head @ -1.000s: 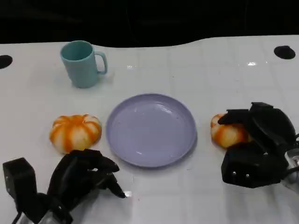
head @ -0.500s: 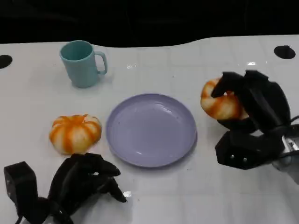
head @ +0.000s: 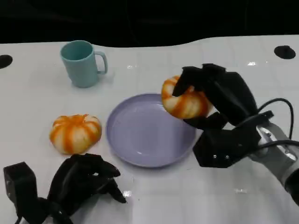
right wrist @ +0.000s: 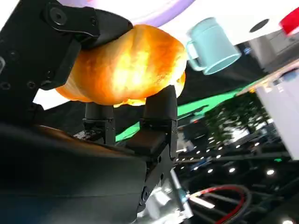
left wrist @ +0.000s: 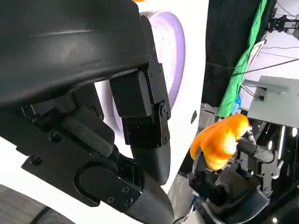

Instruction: Grasp the bread from the table and place it into the plate.

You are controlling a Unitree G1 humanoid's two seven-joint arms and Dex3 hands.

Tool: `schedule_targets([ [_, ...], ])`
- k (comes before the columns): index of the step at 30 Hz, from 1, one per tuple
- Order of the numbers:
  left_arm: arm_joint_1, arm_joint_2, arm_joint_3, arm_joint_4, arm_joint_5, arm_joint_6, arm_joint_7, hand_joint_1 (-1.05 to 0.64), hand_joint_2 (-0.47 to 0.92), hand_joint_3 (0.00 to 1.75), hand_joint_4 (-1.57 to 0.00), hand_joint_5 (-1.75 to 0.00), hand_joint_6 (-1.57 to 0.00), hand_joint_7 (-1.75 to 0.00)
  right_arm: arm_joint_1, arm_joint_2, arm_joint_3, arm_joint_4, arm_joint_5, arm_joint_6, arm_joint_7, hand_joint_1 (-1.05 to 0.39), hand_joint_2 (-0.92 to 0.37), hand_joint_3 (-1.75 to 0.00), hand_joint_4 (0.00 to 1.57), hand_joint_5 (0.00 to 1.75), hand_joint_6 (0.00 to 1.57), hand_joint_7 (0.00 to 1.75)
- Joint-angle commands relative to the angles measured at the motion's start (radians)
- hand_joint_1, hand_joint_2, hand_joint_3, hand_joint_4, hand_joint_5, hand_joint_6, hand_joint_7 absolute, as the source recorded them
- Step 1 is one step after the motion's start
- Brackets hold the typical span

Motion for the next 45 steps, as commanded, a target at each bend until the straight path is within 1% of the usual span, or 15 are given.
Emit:
schedule_targets([
  [1, 0.008, 0.014, 0.002, -0.003, 0.005, -0.005, 0.005, -1.05, 0.72, 0.0, -1.57, -0.58, -1.57, -0.19, -0.054, 0.03, 0.038, 0.014, -0.018, 0.016, 0.067, -0.14, -0.34, -1.34, 0.97, 1.75, 0.85, 1.5],
  [4, 0.009, 0.013, 0.001, -0.004, 0.003, -0.006, 0.004, -1.05, 0.72, 0.0, -1.57, -0.59, -1.57, -0.19, -0.078, 0.06, 0.061, 0.054, -0.038, 0.027, 0.064, -0.17, -0.34, -1.28, 0.95, 1.75, 0.87, 1.38],
  [9, 0.012, 0.011, -0.003, -0.006, 0.008, -0.017, 0.002, -1.05, 0.72, 0.01, -1.57, -0.59, -1.57, -0.19, -0.117, 0.092, 0.085, 0.132, -0.062, 0.048, 0.054, -0.17, -0.37, -1.22, 0.94, 1.75, 0.86, 1.37],
  [13, 0.013, 0.01, -0.005, -0.008, 0.009, -0.022, 0.006, -1.05, 0.73, 0.01, -1.57, -0.59, -1.57, -0.19, -0.144, 0.113, 0.097, 0.192, -0.07, 0.057, 0.052, -0.18, -0.42, -1.13, 0.93, 1.75, 0.87, 1.23],
  [15, 0.013, 0.009, -0.006, -0.008, 0.008, -0.022, 0.006, -1.05, 0.73, 0.01, -1.57, -0.59, -1.57, -0.19, -0.15, 0.121, 0.099, 0.217, -0.066, 0.045, 0.043, -0.16, -0.43, -1.11, 0.91, 1.75, 0.93, 1.06],
  [16, 0.013, 0.01, -0.007, -0.008, 0.009, -0.024, 0.007, -1.05, 0.73, 0.01, -1.57, -0.59, -1.57, -0.19, -0.152, 0.126, 0.099, 0.228, -0.063, 0.041, 0.04, -0.15, -0.42, -1.12, 0.9, 1.75, 0.93, 1.08],
  [19, 0.013, 0.011, -0.008, -0.008, 0.009, -0.024, 0.008, -1.05, 0.73, 0.01, -1.57, -0.59, -1.57, -0.19, -0.155, 0.133, 0.1, 0.245, -0.062, 0.047, 0.051, -0.2, -0.46, -0.98, 0.82, 1.54, 0.86, 0.93],
  [20, 0.013, 0.011, -0.008, -0.008, 0.009, -0.022, 0.008, -1.05, 0.73, 0.01, -1.57, -0.59, -1.57, -0.19, -0.157, 0.134, 0.102, 0.248, -0.064, 0.053, 0.062, -0.24, -0.51, -0.83, 0.76, 1.29, 0.82, 0.74],
  [22, 0.013, 0.011, -0.008, -0.009, 0.008, -0.019, 0.011, -1.05, 0.73, 0.0, -1.57, -0.59, -1.57, -0.19, -0.163, 0.131, 0.109, 0.245, -0.066, 0.08, 0.113, -0.28, -0.6, -0.63, 0.71, 1.09, 0.82, 0.49],
  [23, 0.012, 0.011, -0.008, -0.007, 0.009, -0.022, 0.01, -1.05, 0.73, 0.0, -1.57, -0.59, -1.57, -0.19, -0.166, 0.129, 0.113, 0.241, -0.066, 0.097, 0.15, -0.34, -0.7, -0.47, 0.57, 0.87, 0.72, 0.32],
  [26, 0.012, 0.011, -0.008, -0.006, 0.008, -0.024, 0.008, -1.05, 0.73, 0.0, -1.57, -0.59, -1.57, -0.19, -0.169, 0.119, 0.122, 0.22, -0.072, 0.129, 0.219, -0.42, -0.88, -0.12, 0.43, 0.46, 0.63, 0.07],
  [29, 0.013, 0.011, -0.008, -0.009, 0.005, -0.019, 0.007, -1.05, 0.73, 0.0, -1.57, -0.59, -1.57, -0.19, -0.165, 0.112, 0.125, 0.198, -0.073, 0.152, 0.257, -0.5, -0.92, -0.08, 0.31, 0.33, 0.53, 0.01],
  [34, 0.013, 0.012, -0.009, -0.01, 0.005, -0.014, 0.008, -1.05, 0.73, 0.0, -1.57, -0.59, -1.57, -0.19, -0.151, 0.103, 0.121, 0.154, -0.063, 0.182, 0.316, -0.59, -0.92, -0.14, 0.18, 0.27, 0.36, 0.0],
  [39, 0.01, 0.012, -0.009, -0.005, 0.009, -0.023, 0.009, -1.05, 0.73, 0.0, -1.57, -0.6, -1.57, -0.2, -0.129, 0.093, 0.11, 0.105, -0.046, 0.194, 0.359, -0.65, -0.92, -0.18, 0.13, 0.25, 0.27, 0.0],
  [45, 0.007, 0.012, -0.011, 0.001, 0.011, -0.031, 0.005, -1.05, 0.74, 0.0, -1.57, -0.59, -1.57, -0.19, -0.076, 0.058, 0.092, -0.003, -0.022, 0.2, 0.401, -0.66, -0.92, -0.19, 0.13, 0.27, 0.26, 0.0],
])
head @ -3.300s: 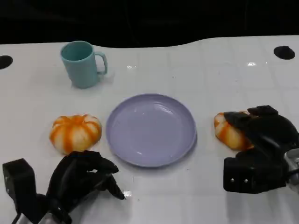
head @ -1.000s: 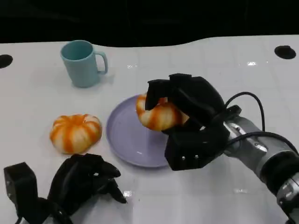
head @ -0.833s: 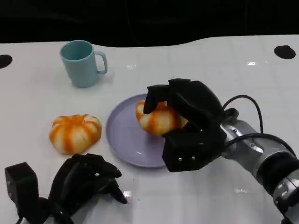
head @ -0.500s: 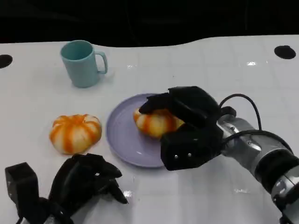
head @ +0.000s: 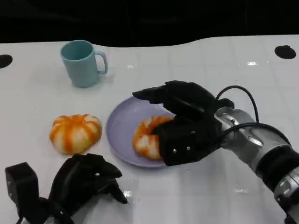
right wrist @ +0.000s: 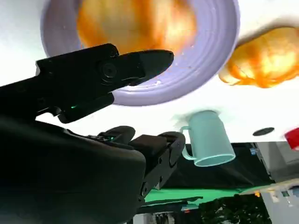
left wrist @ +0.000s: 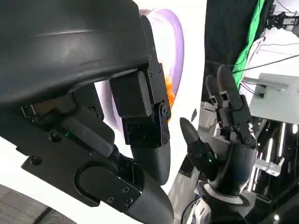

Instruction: Grasp the bread from the table and place it into the plate.

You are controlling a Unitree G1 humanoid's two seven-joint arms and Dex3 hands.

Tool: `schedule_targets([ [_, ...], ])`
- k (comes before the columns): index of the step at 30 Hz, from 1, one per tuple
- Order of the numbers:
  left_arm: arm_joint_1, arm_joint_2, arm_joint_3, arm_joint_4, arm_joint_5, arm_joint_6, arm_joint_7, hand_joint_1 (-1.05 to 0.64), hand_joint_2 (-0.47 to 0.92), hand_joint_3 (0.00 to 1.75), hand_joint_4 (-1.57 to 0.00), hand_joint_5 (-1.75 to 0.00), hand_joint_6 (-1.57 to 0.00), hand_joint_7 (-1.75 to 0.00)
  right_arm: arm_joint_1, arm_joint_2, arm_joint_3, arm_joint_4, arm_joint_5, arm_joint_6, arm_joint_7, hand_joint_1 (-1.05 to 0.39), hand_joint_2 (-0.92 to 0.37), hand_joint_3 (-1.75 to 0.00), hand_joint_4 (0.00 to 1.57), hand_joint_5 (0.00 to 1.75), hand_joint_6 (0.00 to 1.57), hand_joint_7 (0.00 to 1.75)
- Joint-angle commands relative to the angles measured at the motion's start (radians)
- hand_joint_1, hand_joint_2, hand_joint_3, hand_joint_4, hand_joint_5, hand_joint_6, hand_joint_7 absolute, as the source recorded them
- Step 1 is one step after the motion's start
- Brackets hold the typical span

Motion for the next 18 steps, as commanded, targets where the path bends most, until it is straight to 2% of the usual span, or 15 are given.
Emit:
schedule_targets([
  [1, 0.005, 0.014, 0.001, 0.001, 0.01, -0.011, 0.006, -1.05, 0.74, 0.01, -1.57, -0.59, -1.57, -0.18, 0.051, -0.047, -0.022, -0.09, 0.033, 0.004, 0.032, -0.65, -0.92, -0.18, 0.13, 0.27, 0.26, 0.0],
  [6, 0.005, 0.013, -0.005, 0.004, 0.021, -0.028, 0.008, -1.05, 0.74, 0.01, -1.57, -0.58, -1.57, -0.17, 0.123, -0.09, -0.052, -0.194, 0.055, -0.019, 0.008, -0.6, -0.92, -0.13, 0.19, 0.33, 0.32, 0.03],
  [13, 0.002, 0.009, -0.004, 0.009, 0.02, -0.025, 0.01, -1.05, 0.74, 0.0, -1.57, -0.58, -1.57, -0.18, 0.247, -0.154, -0.106, -0.304, 0.064, -0.133, -0.129, -0.49, -0.92, -0.06, 0.37, 0.45, 0.49, 0.1],
  [17, 0.0, 0.007, -0.004, 0.011, 0.021, -0.026, 0.013, -1.05, 0.74, 0.0, -1.57, -0.59, -1.57, -0.18, 0.312, -0.184, -0.136, -0.373, 0.073, -0.179, -0.167, -0.43, -0.92, -0.07, 0.44, 0.49, 0.57, 0.13],
  [18, -0.001, 0.007, -0.004, 0.011, 0.021, -0.024, 0.014, -1.05, 0.74, 0.0, -1.57, -0.59, -1.57, -0.19, 0.332, -0.192, -0.146, -0.395, 0.073, -0.185, -0.173, -0.4, -0.92, -0.07, 0.45, 0.55, 0.61, 0.14],
])
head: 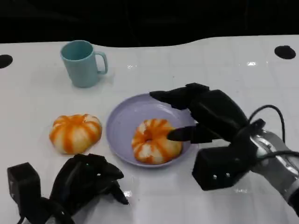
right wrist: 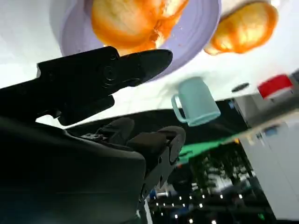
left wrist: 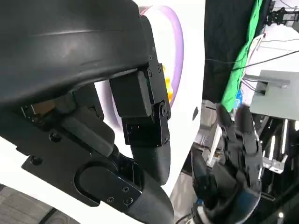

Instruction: Grasp the bread from the table and place it into the plate.

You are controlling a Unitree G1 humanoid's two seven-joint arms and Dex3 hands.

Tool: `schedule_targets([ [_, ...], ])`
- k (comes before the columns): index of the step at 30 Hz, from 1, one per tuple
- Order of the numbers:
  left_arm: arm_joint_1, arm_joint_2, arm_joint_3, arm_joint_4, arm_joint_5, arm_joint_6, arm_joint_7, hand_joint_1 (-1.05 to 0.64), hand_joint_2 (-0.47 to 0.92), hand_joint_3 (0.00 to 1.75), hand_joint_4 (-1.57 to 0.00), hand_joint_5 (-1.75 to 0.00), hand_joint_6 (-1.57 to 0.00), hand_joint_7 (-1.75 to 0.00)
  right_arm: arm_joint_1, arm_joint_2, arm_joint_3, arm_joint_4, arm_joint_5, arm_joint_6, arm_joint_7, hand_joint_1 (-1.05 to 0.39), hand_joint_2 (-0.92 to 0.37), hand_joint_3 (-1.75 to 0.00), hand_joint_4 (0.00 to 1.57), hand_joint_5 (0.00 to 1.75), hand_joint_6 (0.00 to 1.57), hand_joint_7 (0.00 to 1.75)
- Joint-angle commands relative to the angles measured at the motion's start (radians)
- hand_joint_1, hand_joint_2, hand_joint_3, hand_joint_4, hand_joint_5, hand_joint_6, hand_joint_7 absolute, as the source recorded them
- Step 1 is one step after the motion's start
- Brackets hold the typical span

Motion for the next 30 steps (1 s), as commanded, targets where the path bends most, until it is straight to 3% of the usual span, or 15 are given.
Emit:
schedule_targets([
  [1, -0.002, 0.009, 0.003, 0.007, 0.007, -0.004, 0.014, -1.05, 0.74, 0.0, -1.57, -0.59, -1.57, -0.19, 0.075, -0.046, -0.05, -0.089, 0.021, -0.039, -0.038, -0.38, -0.92, -0.06, 0.46, 0.62, 0.63, 0.15],
  [10, -0.015, 0.01, 0.01, 0.026, 0.002, -0.009, 0.008, -1.05, 0.74, 0.0, -1.57, -0.59, -1.57, -0.18, 0.233, -0.079, -0.129, -0.21, 0.056, -0.111, -0.076, -0.17, -0.89, -0.04, 0.68, 0.89, 0.89, 0.28],
  [15, -0.019, 0.007, 0.011, 0.033, 0.004, -0.016, 0.011, -1.05, 0.74, 0.0, -1.57, -0.59, -1.57, -0.17, 0.316, -0.104, -0.175, -0.246, 0.062, -0.166, -0.103, -0.1, -0.87, -0.1, 0.74, 1.2, 0.96, 0.41],
  [17, -0.022, 0.006, 0.012, 0.033, 0.004, -0.013, 0.014, -1.05, 0.74, 0.0, -1.57, -0.58, -1.57, -0.17, 0.346, -0.121, -0.193, -0.257, 0.051, -0.189, -0.121, -0.09, -0.79, -0.26, 0.76, 1.27, 0.94, 0.55],
  [18, -0.024, 0.006, 0.012, 0.035, 0.004, -0.012, 0.013, -1.05, 0.74, 0.0, -1.57, -0.58, -1.57, -0.17, 0.357, -0.128, -0.201, -0.258, 0.046, -0.201, -0.128, -0.06, -0.67, -0.51, 0.77, 1.3, 0.91, 0.66],
  [19, -0.025, 0.006, 0.012, 0.035, 0.005, -0.012, 0.013, -1.05, 0.74, 0.0, -1.57, -0.58, -1.57, -0.18, 0.369, -0.137, -0.208, -0.256, 0.047, -0.216, -0.132, -0.06, -0.61, -0.64, 0.78, 1.31, 0.9, 0.71],
  [23, -0.031, 0.005, 0.015, 0.047, 0.003, -0.021, 0.009, -1.05, 0.74, 0.0, -1.57, -0.58, -1.57, -0.18, 0.41, -0.165, -0.228, -0.239, 0.043, -0.274, -0.152, -0.04, -0.55, -0.82, 0.8, 1.35, 0.89, 0.82],
  [27, -0.034, 0.002, 0.017, 0.049, 0.002, -0.017, 0.014, -1.05, 0.74, 0.0, -1.57, -0.58, -1.57, -0.17, 0.46, -0.177, -0.247, -0.251, 0.016, -0.285, -0.179, -0.08, -0.4, -1.18, 0.85, 1.6, 0.85, 1.1],
  [30, -0.033, 0.004, 0.016, 0.046, 0.004, -0.016, 0.013, -1.05, 0.74, 0.0, -1.57, -0.59, -1.57, -0.18, 0.494, -0.171, -0.254, -0.247, -0.002, -0.283, -0.208, -0.09, -0.37, -1.22, 0.85, 1.7, 0.83, 1.18],
])
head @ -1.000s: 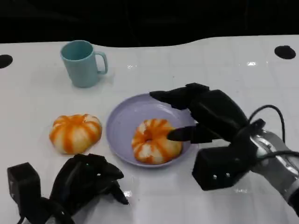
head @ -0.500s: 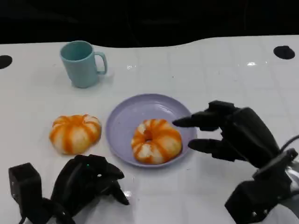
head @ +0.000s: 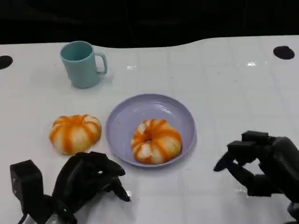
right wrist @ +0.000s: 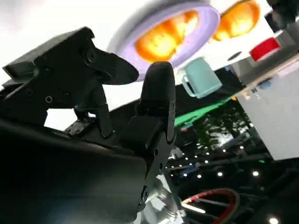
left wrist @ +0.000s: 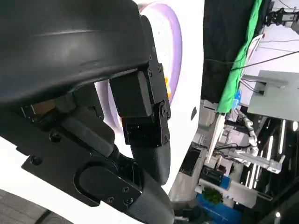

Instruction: Grasp the bread from the table and place it into the plate.

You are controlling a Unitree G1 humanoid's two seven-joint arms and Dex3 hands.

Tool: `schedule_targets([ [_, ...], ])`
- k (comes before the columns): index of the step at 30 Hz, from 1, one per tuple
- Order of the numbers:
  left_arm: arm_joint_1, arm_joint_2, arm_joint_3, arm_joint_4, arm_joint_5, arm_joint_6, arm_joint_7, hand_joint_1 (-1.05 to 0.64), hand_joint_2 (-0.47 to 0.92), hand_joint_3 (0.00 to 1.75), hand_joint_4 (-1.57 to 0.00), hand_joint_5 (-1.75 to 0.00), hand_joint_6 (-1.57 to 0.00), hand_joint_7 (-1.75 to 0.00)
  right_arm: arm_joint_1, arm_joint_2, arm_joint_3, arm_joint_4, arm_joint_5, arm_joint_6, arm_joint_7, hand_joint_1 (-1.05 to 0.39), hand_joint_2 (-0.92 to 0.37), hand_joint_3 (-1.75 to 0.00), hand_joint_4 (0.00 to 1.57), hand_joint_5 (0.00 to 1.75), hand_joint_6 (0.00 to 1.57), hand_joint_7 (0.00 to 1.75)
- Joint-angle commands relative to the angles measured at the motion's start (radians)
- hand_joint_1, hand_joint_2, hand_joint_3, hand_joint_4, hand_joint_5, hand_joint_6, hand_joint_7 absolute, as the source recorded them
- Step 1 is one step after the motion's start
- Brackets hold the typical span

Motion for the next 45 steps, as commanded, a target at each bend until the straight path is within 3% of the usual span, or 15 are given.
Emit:
schedule_targets([
  [1, 0.001, 0.013, 0.007, -0.001, 0.004, -0.008, 0.012, -1.05, 0.74, 0.0, -1.57, -0.59, -1.57, -0.18, 0.043, -0.011, -0.022, -0.005, -0.029, -0.001, -0.048, -0.09, -0.37, -1.22, 0.85, 1.71, 0.83, 1.2],
  [14, 0.01, 0.029, 0.011, -0.009, -0.001, 0.007, 0.001, -1.05, 0.73, 0.0, -1.57, -0.58, -1.57, -0.18, 0.037, 0.033, 0.013, 0.09, -0.081, 0.002, -0.137, -0.1, -0.37, -1.25, 0.83, 1.74, 0.8, 1.4],
  [34, 0.006, 0.037, 0.011, 0.0, -0.001, -0.006, 0.0, -1.05, 0.74, 0.0, -1.57, -0.56, -1.57, -0.18, -0.009, 0.033, 0.053, 0.195, -0.083, -0.049, -0.204, -0.13, -0.35, -1.31, 0.84, 1.75, 0.77, 1.45],
  [45, 0.011, 0.041, 0.012, -0.009, -0.003, 0.008, -0.001, -1.05, 0.73, 0.0, -1.57, -0.57, -1.57, -0.19, -0.007, 0.033, 0.061, 0.175, -0.114, -0.025, -0.22, -0.11, -0.34, -1.3, 0.85, 1.75, 0.76, 1.45],
])
